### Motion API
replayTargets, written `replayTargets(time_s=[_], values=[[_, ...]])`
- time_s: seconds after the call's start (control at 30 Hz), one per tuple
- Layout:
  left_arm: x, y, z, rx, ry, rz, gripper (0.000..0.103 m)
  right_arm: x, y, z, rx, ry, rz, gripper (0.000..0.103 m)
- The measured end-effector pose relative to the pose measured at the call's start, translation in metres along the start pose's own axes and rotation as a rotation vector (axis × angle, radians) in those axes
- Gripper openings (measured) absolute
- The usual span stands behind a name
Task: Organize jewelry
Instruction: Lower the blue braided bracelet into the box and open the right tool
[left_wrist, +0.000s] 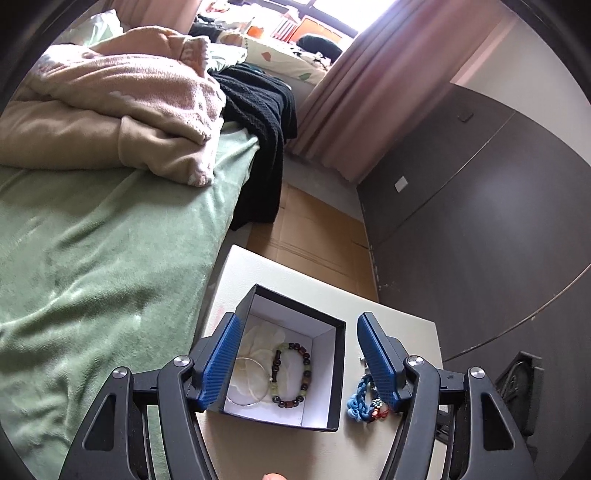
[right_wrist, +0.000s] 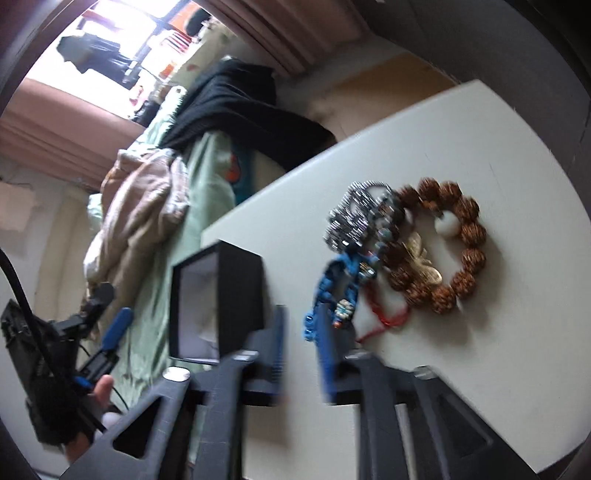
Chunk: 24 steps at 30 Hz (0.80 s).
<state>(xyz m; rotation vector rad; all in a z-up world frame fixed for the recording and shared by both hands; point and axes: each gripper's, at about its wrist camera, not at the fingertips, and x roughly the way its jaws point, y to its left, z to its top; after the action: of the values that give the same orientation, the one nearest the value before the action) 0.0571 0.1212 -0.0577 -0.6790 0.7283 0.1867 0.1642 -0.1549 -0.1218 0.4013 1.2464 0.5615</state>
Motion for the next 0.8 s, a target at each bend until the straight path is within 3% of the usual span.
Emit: replayTargets(time_s=[0.03,0.17,0.27,0.33,0.37,0.6,0.8], values=[[0.0,0.0,0.0,0.0,0.001,0.0,0.068,0.002,-0.002,0.0,0.007,0.002,-0.005,0.048],[0.001,0.0,-0.001,0.003,0.001,0.007,0.075,0.019,-0.008,-0.003,0.046,0.038,-0.013,0.048],[0.0,0.001,-0.001,0.003,-0.004,0.008,0.077,0.041,-0.017,-0.007,0.095,0.077,-0.069,0.046],[0.0,0.001,-0.001,0.002,-0.004,0.005,0.077,0.046,-0.018,-0.004,0.093,0.069,-0.077,0.01],[0.0,0.001,-0.001,0.002,-0.004,0.003,0.077,0.044,-0.018,-0.002,0.097,0.058,-0.068,0.01],[-0.002,0.004,0.0,-0.009,-0.011,0.0,0.077,0.003,0.006,0.005,0.024,-0.095,0.126,0.01],[-0.002,0.002,0.0,0.001,-0.007,0.001,0.077,-0.014,0.03,0.005,-0.041,-0.172,0.247,0.01]])
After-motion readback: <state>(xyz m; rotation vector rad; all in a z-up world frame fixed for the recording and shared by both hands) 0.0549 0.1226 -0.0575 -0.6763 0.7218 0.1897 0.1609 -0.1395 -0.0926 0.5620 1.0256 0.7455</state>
